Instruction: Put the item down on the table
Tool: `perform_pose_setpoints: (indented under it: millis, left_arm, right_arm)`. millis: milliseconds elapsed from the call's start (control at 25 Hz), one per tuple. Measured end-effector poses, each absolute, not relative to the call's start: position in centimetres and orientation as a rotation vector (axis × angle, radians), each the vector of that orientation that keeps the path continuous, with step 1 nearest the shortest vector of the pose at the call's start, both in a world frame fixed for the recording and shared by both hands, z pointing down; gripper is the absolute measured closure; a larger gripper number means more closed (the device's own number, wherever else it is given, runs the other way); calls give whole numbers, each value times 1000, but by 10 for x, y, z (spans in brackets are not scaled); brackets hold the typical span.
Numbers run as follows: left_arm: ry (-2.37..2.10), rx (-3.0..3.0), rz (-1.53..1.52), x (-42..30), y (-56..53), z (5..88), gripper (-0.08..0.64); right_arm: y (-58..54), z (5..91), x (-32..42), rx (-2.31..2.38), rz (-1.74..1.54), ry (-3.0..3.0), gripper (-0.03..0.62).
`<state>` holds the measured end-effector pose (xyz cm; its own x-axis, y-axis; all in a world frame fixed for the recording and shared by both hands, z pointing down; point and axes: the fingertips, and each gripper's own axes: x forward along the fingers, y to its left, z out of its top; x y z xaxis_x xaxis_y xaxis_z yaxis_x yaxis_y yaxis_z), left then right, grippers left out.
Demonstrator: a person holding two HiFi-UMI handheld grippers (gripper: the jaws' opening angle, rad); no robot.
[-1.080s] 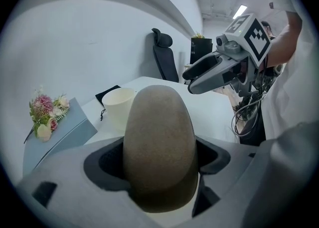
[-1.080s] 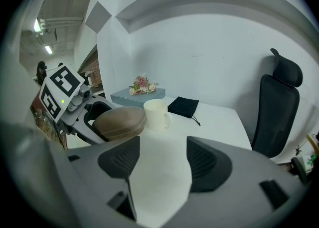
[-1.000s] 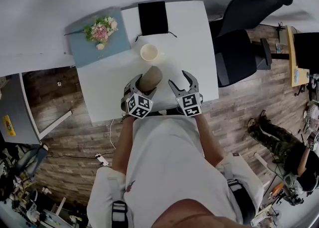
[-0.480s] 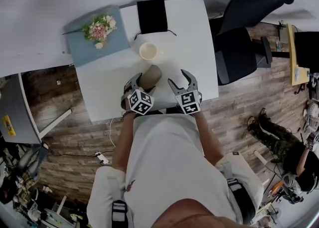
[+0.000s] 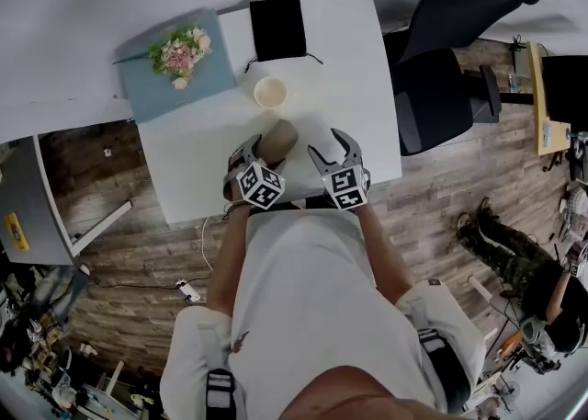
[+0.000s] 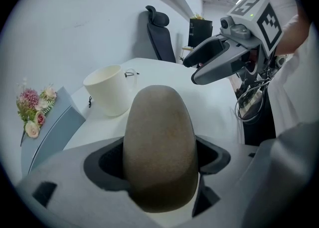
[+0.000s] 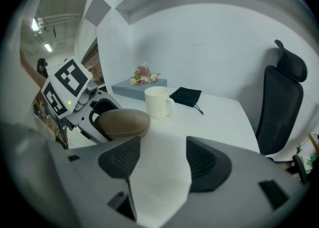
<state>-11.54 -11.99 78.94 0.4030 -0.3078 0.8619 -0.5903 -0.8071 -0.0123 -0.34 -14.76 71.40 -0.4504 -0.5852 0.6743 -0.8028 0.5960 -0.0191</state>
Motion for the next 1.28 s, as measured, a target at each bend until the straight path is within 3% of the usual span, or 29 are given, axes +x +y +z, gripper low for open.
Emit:
perform_pose_setpoints:
  millis: [1280]
  left_arm:
    - [-699,2333,1488,-111,-114,811,160]
  right_arm:
    - [-139,715,2,1085,426,-2167,301]
